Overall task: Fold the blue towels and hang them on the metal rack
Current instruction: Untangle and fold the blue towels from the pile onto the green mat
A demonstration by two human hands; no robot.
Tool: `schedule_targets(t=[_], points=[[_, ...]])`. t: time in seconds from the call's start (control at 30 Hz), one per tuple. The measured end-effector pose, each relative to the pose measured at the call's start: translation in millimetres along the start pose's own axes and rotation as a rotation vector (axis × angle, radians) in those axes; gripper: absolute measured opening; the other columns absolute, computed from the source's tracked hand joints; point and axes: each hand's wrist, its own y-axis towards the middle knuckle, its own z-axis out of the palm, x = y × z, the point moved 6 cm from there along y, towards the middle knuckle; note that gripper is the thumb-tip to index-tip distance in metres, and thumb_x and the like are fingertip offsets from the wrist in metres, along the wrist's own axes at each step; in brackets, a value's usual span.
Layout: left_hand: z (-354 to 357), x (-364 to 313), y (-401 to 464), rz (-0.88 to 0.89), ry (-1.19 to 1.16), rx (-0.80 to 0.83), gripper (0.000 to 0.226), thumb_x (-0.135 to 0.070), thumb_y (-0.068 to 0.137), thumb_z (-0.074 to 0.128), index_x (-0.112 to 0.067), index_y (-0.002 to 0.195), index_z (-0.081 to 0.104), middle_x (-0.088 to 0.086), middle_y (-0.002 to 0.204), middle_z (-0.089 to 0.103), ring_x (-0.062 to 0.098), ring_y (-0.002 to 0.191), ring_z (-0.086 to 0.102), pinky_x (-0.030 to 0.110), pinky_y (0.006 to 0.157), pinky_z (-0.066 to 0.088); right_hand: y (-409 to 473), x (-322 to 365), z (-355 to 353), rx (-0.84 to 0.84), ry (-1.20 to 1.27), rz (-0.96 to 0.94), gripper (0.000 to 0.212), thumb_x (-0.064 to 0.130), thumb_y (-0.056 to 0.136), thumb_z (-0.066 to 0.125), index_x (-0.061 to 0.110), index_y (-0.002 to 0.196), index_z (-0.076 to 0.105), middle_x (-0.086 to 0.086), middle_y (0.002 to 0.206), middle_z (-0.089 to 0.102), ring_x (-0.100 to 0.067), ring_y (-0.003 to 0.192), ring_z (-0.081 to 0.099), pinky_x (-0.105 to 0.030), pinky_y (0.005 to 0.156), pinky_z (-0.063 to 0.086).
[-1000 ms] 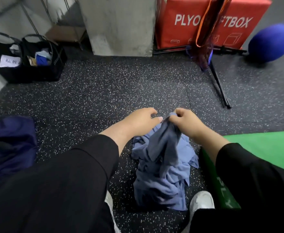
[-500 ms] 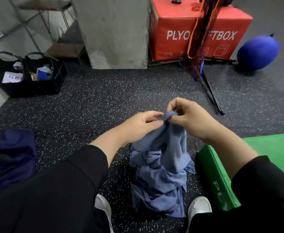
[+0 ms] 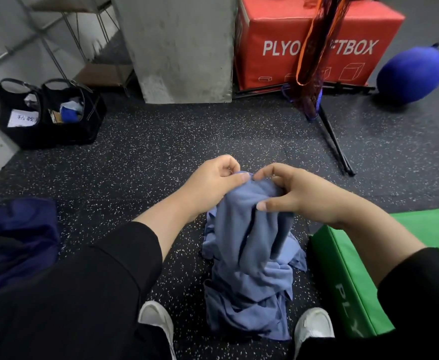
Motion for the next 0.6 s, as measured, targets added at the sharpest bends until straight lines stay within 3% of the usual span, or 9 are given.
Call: schedule_targets(t=[0.1, 0.17, 0.27, 0.4, 0.5, 0.53, 0.6], points=[[0.7, -4.4, 0.1, 0.034, 0.018, -0.004, 0.021, -0.023, 0.096, 0.07, -0.009, 0.088, 0.057, -0.001, 0.065, 0.056, 0.012, 0.064, 0.045, 0.028, 0.059, 0.034, 1.9, -0.3, -5.4, -0.091, -0.029, 0.03, 0.036, 0.041, 0.083, 0.077, 0.031, 0.115, 0.062, -0.016, 0.103, 0.074, -0.021, 0.085, 0.064, -0.056, 0.087, 0.054], [0.0, -5.7, 0.0, 0.039, 0.044, -0.002, 0.02, -0.023, 0.095, 0.071, -0.01, 0.089, 0.058, -0.002, 0.064, 0.058, 0.013, 0.061, 0.046, 0.027, 0.056, 0.034, 3.5, 4.7, -12.8, -0.218, -0.202, 0.012, 0.013, 0.034, 0.093, 0.071, 0.024, 0.1, 0.069, -0.001, 0.086, 0.075, -0.012, 0.076, 0.062, -0.043, 0.079, 0.055], [-1.2, -0.3, -1.1, -0.013, 0.218, 0.058, 0.016, -0.025, 0.095, 0.071, -0.013, 0.09, 0.062, -0.01, 0.059, 0.058, 0.007, 0.05, 0.045, 0.023, 0.049, 0.034, 3.0, 9.8, -23.9, -0.43, -0.346, 0.01, 0.017, 0.028, 0.096, 0.065, 0.016, 0.084, 0.07, -0.004, 0.073, 0.068, -0.009, 0.066, 0.052, -0.03, 0.065, 0.043], [-15.8, 23.4, -5.0, -0.16, 0.39, 0.108, 0.031, -0.034, 0.094, 0.07, -0.005, 0.087, 0.063, 0.002, 0.069, 0.054, 0.015, 0.06, 0.047, 0.03, 0.058, 0.034, -5.3, 9.3, -49.4, -0.692, -0.34, 0.062, 0.012, 0.025, 0.095, 0.063, 0.018, 0.091, 0.072, -0.002, 0.083, 0.072, -0.02, 0.083, 0.065, -0.032, 0.073, 0.045], [-25.2, 20.2, -9.1, -0.132, 0.361, 0.059, 0.04, -0.035, 0.093, 0.072, 0.0, 0.078, 0.056, 0.005, 0.067, 0.051, 0.015, 0.062, 0.044, 0.032, 0.06, 0.031, -6.0, 13.0, -47.6, -0.603, -0.344, 0.018, 0.01, 0.027, 0.09, 0.071, 0.025, 0.1, 0.069, 0.008, 0.072, 0.069, -0.013, 0.071, 0.065, -0.029, 0.07, 0.049], [-23.2, 15.6, -10.6, -0.111, 0.321, 0.053, 0.042, -0.034, 0.093, 0.071, 0.001, 0.076, 0.054, 0.005, 0.066, 0.05, 0.015, 0.061, 0.042, 0.032, 0.059, 0.03, -3.9, 15.4, -38.7, -0.509, -0.349, -0.011, 0.02, 0.028, 0.089, 0.074, 0.028, 0.107, 0.067, 0.014, 0.063, 0.064, -0.004, 0.059, 0.057, -0.021, 0.061, 0.045], [-14.2, 6.8, -11.9, -0.075, 0.263, 0.064, 0.045, -0.035, 0.096, 0.068, 0.002, 0.076, 0.054, 0.005, 0.065, 0.048, 0.014, 0.062, 0.04, 0.032, 0.06, 0.029, 1.9, 18.4, -16.6, -0.339, -0.361, -0.042, 0.04, 0.03, 0.087, 0.076, 0.034, 0.124, 0.059, 0.016, 0.052, 0.055, -0.002, 0.048, 0.043, -0.017, 0.052, 0.035]])
